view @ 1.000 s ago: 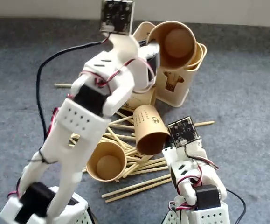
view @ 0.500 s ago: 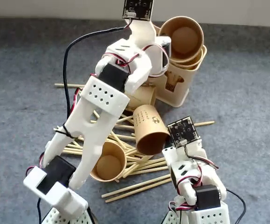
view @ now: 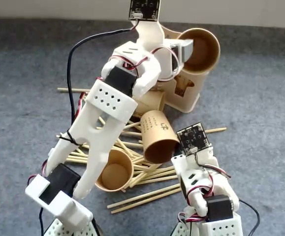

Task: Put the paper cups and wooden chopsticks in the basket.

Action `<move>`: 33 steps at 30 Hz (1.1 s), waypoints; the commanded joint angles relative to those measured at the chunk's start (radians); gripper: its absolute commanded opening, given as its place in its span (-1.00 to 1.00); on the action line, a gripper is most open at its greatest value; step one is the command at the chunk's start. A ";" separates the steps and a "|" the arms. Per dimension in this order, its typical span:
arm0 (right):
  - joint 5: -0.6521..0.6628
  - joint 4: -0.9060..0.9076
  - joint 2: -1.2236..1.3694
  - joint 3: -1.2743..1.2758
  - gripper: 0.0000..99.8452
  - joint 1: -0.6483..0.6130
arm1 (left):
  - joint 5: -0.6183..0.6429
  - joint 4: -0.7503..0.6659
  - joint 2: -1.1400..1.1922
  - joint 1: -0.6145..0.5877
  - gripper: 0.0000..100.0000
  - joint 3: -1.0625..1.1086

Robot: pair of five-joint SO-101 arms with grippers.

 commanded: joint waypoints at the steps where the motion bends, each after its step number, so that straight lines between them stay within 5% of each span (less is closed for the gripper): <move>1: -0.002 -0.028 -0.007 -0.004 -0.99 0.005 | 0.012 -0.002 -0.016 0.021 -0.56 -0.062; 33: -0.002 -0.028 -0.007 -0.002 -0.99 0.004 | 0.011 -0.302 0.120 0.024 -0.57 -0.064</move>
